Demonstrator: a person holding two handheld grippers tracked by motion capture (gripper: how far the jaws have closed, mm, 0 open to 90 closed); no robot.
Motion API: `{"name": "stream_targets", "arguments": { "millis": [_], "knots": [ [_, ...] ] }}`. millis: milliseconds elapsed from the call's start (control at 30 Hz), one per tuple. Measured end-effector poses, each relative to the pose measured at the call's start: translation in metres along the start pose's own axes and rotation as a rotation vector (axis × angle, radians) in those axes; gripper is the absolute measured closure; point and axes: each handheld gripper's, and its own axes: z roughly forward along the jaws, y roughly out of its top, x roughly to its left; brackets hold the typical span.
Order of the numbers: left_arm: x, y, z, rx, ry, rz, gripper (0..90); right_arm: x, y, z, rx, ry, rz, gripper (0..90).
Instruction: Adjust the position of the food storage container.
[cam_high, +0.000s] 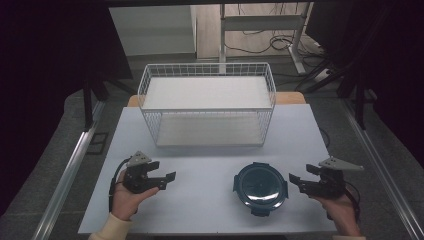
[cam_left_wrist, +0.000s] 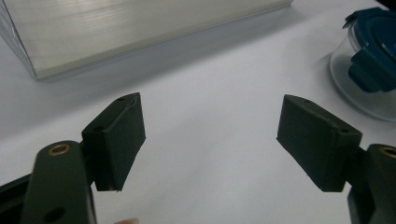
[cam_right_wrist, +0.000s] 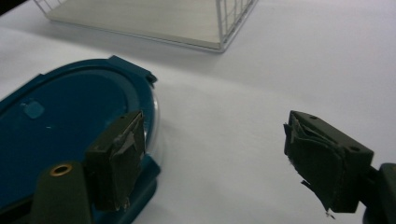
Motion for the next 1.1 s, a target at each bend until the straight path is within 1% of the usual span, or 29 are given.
{"name": "stream_targets", "arguments": {
  "millis": [67, 200, 300, 367, 433, 533, 633, 900, 1067, 1100],
  "knots": [
    [0.0, -0.003, 0.001, 0.01, 0.002, 0.003, 22.7, -0.002, 0.0, 0.001, 0.009, -0.008, 0.0, 20.1],
    [-0.001, -0.004, -0.002, 0.005, 0.0, 0.0, 22.7, -0.004, -0.002, 0.001, 0.008, -0.014, 0.012, 21.3],
    [0.0, -0.005, -0.004, 0.004, -0.002, 0.007, 22.6, -0.002, -0.002, 0.002, 0.022, -0.024, 0.0, 22.0],
    [0.001, -0.006, -0.005, 0.007, -0.001, 0.006, 22.6, -0.002, -0.002, 0.002, 0.022, -0.023, -0.002, 22.5],
    [0.004, -0.008, -0.005, 0.006, 0.004, -0.01, 22.6, -0.001, -0.001, 0.001, 0.014, -0.018, 0.01, 23.6],
    [0.005, -0.008, -0.004, 0.007, 0.003, -0.011, 22.5, -0.001, -0.001, 0.002, 0.015, -0.016, 0.009, 24.4],
    [0.005, -0.009, -0.002, 0.02, 0.004, -0.004, 22.2, -0.003, -0.002, 0.004, 0.025, -0.014, 0.013, 26.1],
    [0.003, -0.01, -0.002, 0.024, 0.006, -0.004, 21.8, -0.004, -0.001, 0.003, 0.026, -0.003, 0.015, 29.6],
    [0.005, -0.011, -0.003, 0.026, 0.008, -0.004, 21.5, -0.002, 0.002, 0.0, 0.024, -0.009, 0.015, 30.3],
    [0.005, -0.012, -0.002, 0.03, 0.011, -0.008, 21.5, -0.001, 0.003, -0.001, 0.037, -0.016, 0.004, 29.9]
  ]
}}
